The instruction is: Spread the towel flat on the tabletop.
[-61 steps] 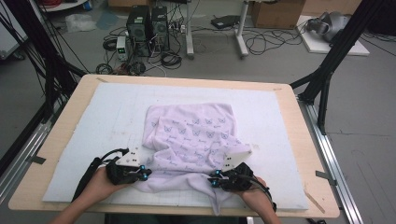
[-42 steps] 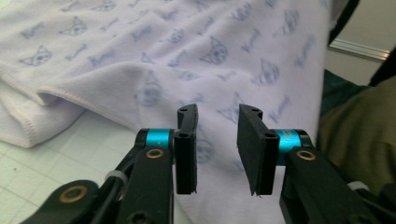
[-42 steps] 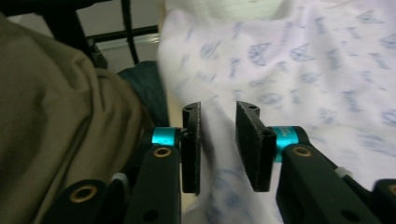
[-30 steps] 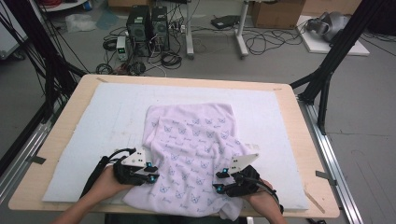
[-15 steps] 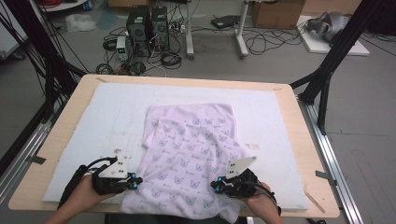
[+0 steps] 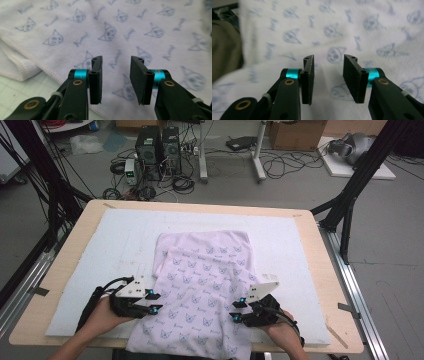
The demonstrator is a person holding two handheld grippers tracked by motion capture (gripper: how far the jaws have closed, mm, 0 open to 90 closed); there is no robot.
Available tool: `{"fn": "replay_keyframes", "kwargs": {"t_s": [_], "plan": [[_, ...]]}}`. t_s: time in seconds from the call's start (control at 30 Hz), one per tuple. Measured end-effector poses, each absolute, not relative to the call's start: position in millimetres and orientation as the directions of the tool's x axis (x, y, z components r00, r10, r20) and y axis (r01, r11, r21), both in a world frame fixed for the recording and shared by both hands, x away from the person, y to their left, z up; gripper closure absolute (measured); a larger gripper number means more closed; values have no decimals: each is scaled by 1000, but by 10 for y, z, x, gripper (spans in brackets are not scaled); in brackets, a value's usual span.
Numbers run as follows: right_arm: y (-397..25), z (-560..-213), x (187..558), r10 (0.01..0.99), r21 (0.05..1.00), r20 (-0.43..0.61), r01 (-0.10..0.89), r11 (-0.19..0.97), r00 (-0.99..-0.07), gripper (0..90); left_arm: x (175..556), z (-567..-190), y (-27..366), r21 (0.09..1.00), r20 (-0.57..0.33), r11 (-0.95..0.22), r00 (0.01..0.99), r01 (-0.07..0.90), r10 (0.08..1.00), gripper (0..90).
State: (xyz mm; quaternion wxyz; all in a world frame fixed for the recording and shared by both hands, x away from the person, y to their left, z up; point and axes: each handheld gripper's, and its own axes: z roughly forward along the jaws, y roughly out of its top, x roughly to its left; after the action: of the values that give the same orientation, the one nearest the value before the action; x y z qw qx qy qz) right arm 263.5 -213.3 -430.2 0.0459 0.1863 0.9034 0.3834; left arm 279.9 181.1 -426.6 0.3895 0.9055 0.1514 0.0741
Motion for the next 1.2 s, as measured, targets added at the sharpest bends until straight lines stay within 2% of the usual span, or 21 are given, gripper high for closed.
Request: {"fn": "replay_keyframes", "kwargs": {"t_s": [0.07, 0.2, 0.3, 0.53, 0.57, 0.6, 0.67, 0.73, 0.83, 0.97, 1.07, 1.1, 1.13, 1.2], "plan": [[-2109, -4389, 2689, 376, 690, 77, 321, 649, -924, 638, 2839, -4357, 1775, 696, 10, -683, 949, 219, 315, 655], [-2111, -4416, 2744, 374, 702, 78, 317, 637, -924, 789, 2794, -4377, 1809, 714, 9, -668, 952, 208, 307, 860], [-2078, -4417, 2746, 356, 705, 89, 312, 637, -930, 868, 2716, -4354, 1843, 704, 16, -679, 951, 209, 310, 877], [-2001, -4271, 2506, 262, 725, 79, 236, 647, -962, 878, 2387, -4251, 2085, 717, -6, -669, 962, 195, 274, 880], [-2000, -4224, 2452, 246, 729, 79, 224, 646, -966, 872, 2341, -4227, 2108, 723, -13, -664, 964, 191, 264, 877], [-2007, -4175, 2411, 238, 739, 75, 214, 639, -968, 823, 2310, -4206, 2124, 731, -11, -657, 965, 186, 262, 863], [-2030, -4091, 2380, 259, 750, 78, 228, 621, -963, 751, 2307, -4160, 2130, 740, 12, -649, 961, 179, 278, 738], [-2051, -4066, 2420, 288, 736, 31, 216, 642, -957, 709, 2371, -4132, 2109, 747, 35, -643, 956, 168, 291, 683], [-2072, -4125, 2551, 335, 722, 38, 258, 642, -942, 669, 2544, -4144, 2028, 764, 45, -621, 945, 176, 323, 671], [-2076, -4274, 2744, 374, 701, 55, 303, 646, -926, 656, 2821, -4255, 1906, 736, 49, -645, 934, 206, 353, 657], [-2045, -4360, 2820, 371, 670, 58, 312, 673, -927, 689, 2925, -4374, 1854, 702, 21, -673, 938, 232, 346, 689], [-2034, -4377, 2823, 366, 672, 53, 304, 675, -929, 717, 2926, -4387, 1872, 719, 10, -655, 939, 233, 344, 721], [-2033, -4382, 2821, 365, 676, 55, 304, 671, -929, 739, 2916, -4399, 1878, 729, -13, -638, 937, 247, 349, 790], [-2030, -4391, 2824, 359, 681, 72, 309, 664, -930, 800, 2866, -4383, 1888, 716, 20, -661, 940, 224, 340, 870]]}}
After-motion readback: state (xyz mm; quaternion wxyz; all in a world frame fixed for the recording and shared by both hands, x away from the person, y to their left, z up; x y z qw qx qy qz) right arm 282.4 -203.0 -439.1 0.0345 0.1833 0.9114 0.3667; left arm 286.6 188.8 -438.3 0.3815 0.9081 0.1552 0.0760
